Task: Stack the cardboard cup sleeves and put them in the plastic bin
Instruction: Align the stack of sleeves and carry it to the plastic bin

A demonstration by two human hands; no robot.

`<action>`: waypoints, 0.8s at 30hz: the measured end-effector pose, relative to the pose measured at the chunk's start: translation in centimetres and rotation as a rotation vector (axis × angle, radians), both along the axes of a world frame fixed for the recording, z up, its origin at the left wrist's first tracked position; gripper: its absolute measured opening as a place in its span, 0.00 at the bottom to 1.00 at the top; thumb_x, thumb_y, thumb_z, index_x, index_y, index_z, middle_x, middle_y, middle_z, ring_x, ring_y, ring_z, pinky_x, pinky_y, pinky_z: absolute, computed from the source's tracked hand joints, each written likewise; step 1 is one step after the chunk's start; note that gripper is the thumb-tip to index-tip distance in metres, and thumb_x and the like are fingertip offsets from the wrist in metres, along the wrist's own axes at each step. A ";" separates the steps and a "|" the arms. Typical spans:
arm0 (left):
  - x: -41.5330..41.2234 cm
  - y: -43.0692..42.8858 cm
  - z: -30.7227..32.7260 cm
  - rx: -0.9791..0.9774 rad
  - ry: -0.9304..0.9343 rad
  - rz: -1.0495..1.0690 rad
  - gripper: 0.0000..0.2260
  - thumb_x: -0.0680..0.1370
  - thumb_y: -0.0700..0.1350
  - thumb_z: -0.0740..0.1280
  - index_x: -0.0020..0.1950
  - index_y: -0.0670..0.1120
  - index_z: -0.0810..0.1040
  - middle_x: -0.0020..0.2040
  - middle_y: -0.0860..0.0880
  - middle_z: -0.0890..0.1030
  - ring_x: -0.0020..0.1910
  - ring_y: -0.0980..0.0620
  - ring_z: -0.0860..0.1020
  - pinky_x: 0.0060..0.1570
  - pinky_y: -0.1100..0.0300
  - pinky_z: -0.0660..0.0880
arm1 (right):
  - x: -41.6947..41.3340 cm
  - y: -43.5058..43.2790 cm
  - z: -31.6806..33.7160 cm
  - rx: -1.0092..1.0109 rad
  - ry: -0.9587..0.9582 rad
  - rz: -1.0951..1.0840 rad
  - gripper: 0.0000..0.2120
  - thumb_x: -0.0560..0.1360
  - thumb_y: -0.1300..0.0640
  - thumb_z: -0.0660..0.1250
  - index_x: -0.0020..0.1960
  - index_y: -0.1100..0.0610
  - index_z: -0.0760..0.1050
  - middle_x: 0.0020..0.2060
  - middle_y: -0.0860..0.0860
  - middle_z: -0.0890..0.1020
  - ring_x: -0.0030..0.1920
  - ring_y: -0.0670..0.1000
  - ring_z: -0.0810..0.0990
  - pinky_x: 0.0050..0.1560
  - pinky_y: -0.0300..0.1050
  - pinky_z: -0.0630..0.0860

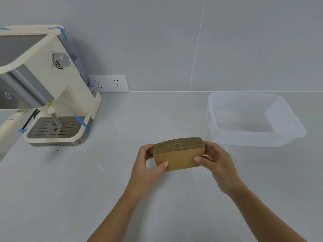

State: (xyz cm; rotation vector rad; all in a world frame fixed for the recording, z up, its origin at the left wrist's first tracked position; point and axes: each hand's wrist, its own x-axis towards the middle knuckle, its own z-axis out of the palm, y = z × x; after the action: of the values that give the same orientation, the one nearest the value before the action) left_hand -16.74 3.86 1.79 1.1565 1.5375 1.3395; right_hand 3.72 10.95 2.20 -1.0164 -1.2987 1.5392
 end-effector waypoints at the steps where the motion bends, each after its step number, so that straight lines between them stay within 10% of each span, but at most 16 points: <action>1: 0.1 0.5 0.5 0.019 -0.003 0.003 0.21 0.64 0.50 0.73 0.54 0.58 0.71 0.50 0.62 0.79 0.54 0.59 0.77 0.54 0.63 0.75 | 0.1 0.3 0.6 0.023 0.005 -0.013 0.20 0.68 0.71 0.69 0.53 0.51 0.77 0.46 0.46 0.85 0.49 0.47 0.83 0.45 0.37 0.78; 24: 13.4 15.4 10.6 0.097 -0.216 -0.016 0.17 0.71 0.40 0.71 0.57 0.50 0.74 0.53 0.50 0.80 0.48 0.59 0.80 0.40 0.69 0.76 | 11.5 10.8 10.6 0.133 0.032 -0.281 0.16 0.68 0.64 0.72 0.55 0.55 0.78 0.49 0.50 0.85 0.52 0.49 0.82 0.53 0.42 0.77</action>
State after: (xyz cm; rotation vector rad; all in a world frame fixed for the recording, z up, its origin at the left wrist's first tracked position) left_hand -3.38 19.31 12.37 1.0429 1.3184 1.4904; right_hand 15.20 21.75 12.83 -1.0359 -1.1640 1.2365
